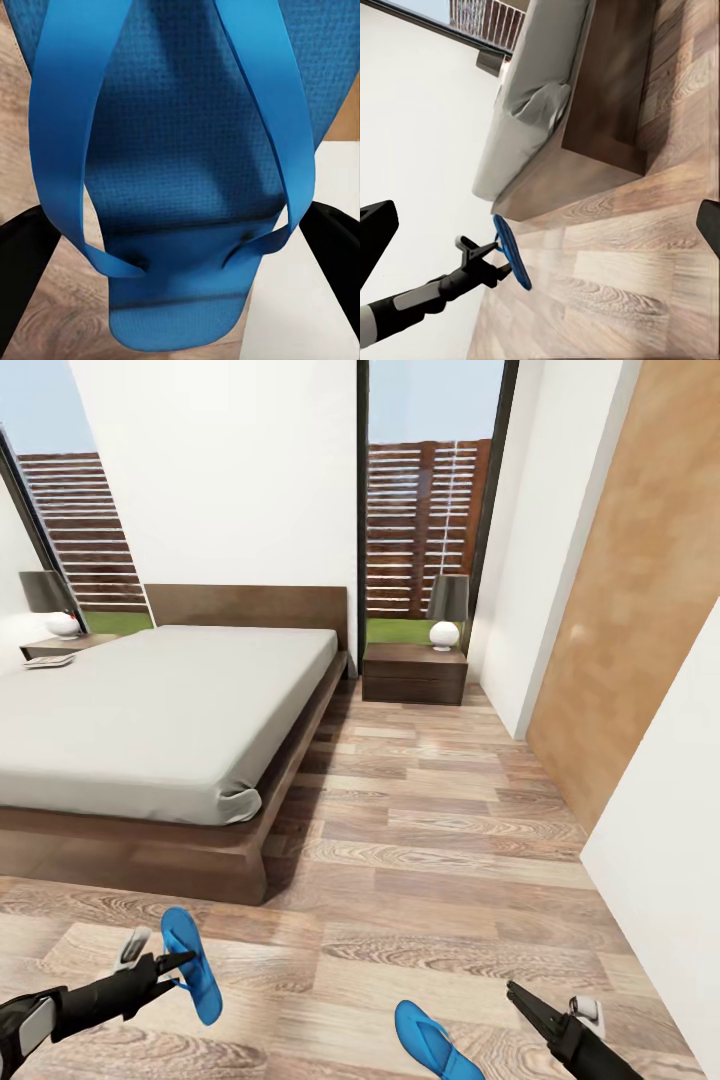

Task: In the bedroom, move the book from the bed onto either nightstand, and place the two sandals side by side next to the bed.

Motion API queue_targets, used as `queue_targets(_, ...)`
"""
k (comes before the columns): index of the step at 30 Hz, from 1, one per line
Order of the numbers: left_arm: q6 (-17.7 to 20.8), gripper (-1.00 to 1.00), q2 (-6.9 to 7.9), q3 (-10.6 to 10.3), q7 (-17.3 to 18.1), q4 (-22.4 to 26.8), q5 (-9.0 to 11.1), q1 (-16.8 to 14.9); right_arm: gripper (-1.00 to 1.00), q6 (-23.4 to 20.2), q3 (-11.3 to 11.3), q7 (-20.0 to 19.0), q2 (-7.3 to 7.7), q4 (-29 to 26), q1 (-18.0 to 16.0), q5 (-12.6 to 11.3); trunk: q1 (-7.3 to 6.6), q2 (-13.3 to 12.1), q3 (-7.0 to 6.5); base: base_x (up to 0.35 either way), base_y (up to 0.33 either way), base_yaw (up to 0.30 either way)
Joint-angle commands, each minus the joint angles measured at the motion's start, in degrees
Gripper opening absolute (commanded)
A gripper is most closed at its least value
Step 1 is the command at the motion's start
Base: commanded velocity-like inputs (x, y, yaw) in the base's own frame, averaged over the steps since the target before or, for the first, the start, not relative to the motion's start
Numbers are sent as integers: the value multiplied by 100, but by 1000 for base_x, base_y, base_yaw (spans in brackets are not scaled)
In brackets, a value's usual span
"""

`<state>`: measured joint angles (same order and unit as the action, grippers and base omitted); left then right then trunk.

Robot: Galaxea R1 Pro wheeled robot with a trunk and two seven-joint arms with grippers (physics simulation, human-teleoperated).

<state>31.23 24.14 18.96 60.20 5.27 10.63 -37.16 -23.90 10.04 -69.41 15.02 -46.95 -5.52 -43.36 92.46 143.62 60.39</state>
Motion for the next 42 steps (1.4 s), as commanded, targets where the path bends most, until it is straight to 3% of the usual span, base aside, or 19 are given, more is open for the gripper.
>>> queue_targets(1,62,-100,4,-29,24,-1,62,-2,100,-53,-8,58,1,1,-2,-33,-1,2,5,0,0,0)
queue_targets(4,69,-100,12,-27,163,3,60,-2,100,-45,-29,311,-5,-22,-2,-41,-1,2,5,0,0,0)
queue_targets(9,60,-100,49,-31,877,6,-2,-2,100,-45,-67,871,-14,-79,-2,-57,-1,2,5,0,0,0)
queue_targets(14,53,-100,106,-33,1164,1,-32,-2,100,-72,-90,1204,-13,-155,-1,-52,-1,2,5,0,0,0)
queue_targets(17,51,-100,125,-33,1213,1,-38,-2,100,-92,-95,1449,-5,-284,-3,-44,-1,2,5,0,0,0)
queue_targets(22,46,-100,134,-33,1246,0,-42,-2,100,-226,-98,2210,58,-907,-57,-38,-1,2,5,0,0,0)
queue_targets(26,51,-100,135,-33,1238,0,-38,-2,100,-777,-99,2792,101,-1401,-186,-19,-1,2,5,0,0,0)
queue_targets(27,62,-100,135,-33,1230,0,-38,-2,100,-1217,-99,3199,111,-1589,-320,-25,-1,2,5,0,0,0)
queue_targets(31,87,-100,130,-43,1171,0,-37,-2,100,-2063,-99,4236,100,-1820,-732,-58,-1,2,5,0,0,0)
queue_targets(32,100,-100,128,-44,1105,0,-36,-2,100,-2394,-104,4785,80,-1907,-984,-69,-1,2,5,0,0,0)
queue_targets(36,139,-100,130,-27,945,0,-26,-2,100,-2891,-176,5769,10,-2067,-1522,-56,-1,2,5,0,0,0)
queue_targets(37,151,-100,130,-18,880,3,-21,-2,100,-3118,-273,6190,-21,-2100,-1799,-41,-1,2,5,0,0,0)
queue_targets(40,158,-100,126,-5,815,10,-10,-2,100,-3401,-518,6753,-50,-2074,-2225,-28,-1,2,5,0,0,0)
queue_targets(42,161,-100,119,3,782,14,-1,-2,100,-3557,-937,7227,-81,-1972,-2644,-22,-1,2,5,0,0,0)
